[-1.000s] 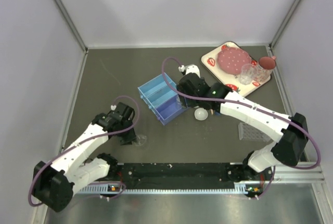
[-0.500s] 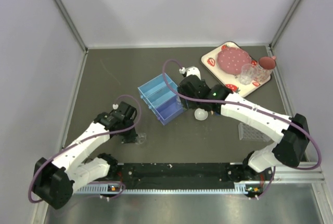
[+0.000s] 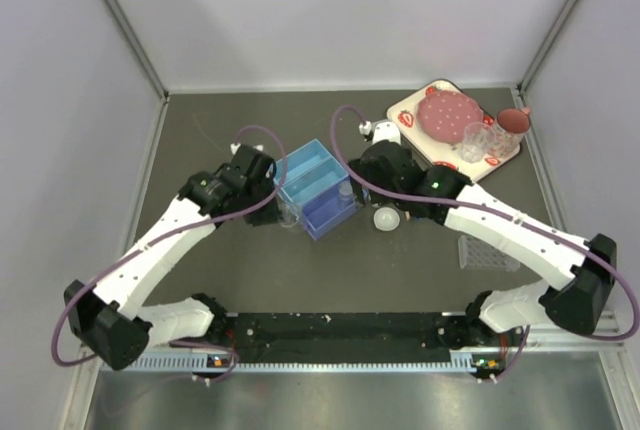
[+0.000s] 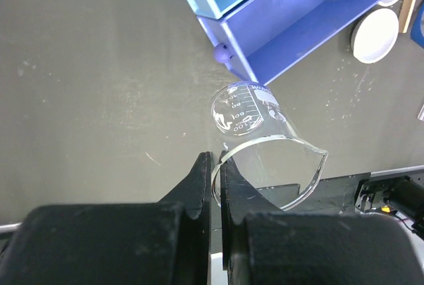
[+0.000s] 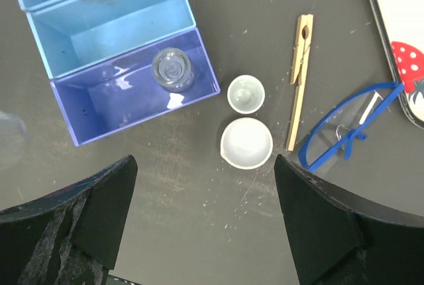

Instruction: Organize the chemistry lab equipment

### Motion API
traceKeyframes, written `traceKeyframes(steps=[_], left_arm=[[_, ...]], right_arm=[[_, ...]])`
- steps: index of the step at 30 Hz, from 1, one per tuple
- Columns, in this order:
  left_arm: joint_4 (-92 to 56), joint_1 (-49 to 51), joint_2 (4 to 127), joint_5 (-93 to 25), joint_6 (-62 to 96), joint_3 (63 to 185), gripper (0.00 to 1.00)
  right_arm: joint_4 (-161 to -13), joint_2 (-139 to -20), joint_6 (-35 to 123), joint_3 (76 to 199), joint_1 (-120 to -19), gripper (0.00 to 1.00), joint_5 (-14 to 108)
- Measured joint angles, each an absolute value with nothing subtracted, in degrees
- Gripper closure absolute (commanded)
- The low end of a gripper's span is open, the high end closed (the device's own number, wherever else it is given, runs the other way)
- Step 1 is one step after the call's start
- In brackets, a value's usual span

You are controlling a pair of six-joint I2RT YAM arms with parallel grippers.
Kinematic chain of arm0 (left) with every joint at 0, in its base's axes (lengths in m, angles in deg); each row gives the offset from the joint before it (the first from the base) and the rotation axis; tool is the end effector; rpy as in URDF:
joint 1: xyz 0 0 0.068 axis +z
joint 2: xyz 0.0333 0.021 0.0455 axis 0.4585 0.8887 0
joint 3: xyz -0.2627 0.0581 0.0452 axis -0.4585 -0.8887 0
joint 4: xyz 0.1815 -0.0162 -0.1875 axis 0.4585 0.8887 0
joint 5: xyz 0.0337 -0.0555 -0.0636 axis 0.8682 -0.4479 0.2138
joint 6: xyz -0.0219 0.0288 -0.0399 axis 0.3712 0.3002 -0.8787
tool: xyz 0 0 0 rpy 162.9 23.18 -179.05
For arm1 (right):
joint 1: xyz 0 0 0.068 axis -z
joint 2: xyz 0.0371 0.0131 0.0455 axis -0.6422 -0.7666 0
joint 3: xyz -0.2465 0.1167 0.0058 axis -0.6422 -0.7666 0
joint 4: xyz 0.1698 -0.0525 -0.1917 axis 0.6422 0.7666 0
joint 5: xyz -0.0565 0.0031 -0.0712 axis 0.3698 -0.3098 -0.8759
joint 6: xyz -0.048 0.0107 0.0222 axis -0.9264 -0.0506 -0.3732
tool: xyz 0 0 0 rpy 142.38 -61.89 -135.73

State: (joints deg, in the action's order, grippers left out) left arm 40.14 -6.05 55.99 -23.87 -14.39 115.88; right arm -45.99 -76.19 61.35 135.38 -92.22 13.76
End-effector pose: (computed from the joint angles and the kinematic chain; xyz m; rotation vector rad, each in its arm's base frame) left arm 0.1821 -0.1182 0.3135 -0.2436 2.6359 -0.4351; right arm 0.1867 0.2159 0.3374 -0.3518 2.2546 0.1623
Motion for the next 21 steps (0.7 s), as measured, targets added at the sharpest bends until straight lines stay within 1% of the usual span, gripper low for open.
traceKeyframes(steps=[2,3,8,14,21], left_arm=[[39.6,-6.5,58.3,-23.9,-14.2,117.7,1.00],[39.4,-6.8,59.6,-23.9,-14.0,118.5,1.00],[36.4,-8.3,66.9,-24.6,-13.5,120.6,1.00],[32.4,-10.1,73.2,-25.6,-13.5,121.5,1.00],[30.7,-10.6,78.3,-25.3,-12.8,124.8,1.00]], right_arm=[[-46.1,-74.3,61.4,135.1,-92.2,0.13,13.2],[-46.1,-73.2,61.4,134.8,-92.1,0.10,13.1],[-45.8,-68.6,61.8,133.8,-90.9,0.07,12.5],[-45.0,-65.0,62.0,131.7,-90.1,0.06,12.0],[-44.7,-64.3,61.9,130.1,-90.0,0.05,12.0]])
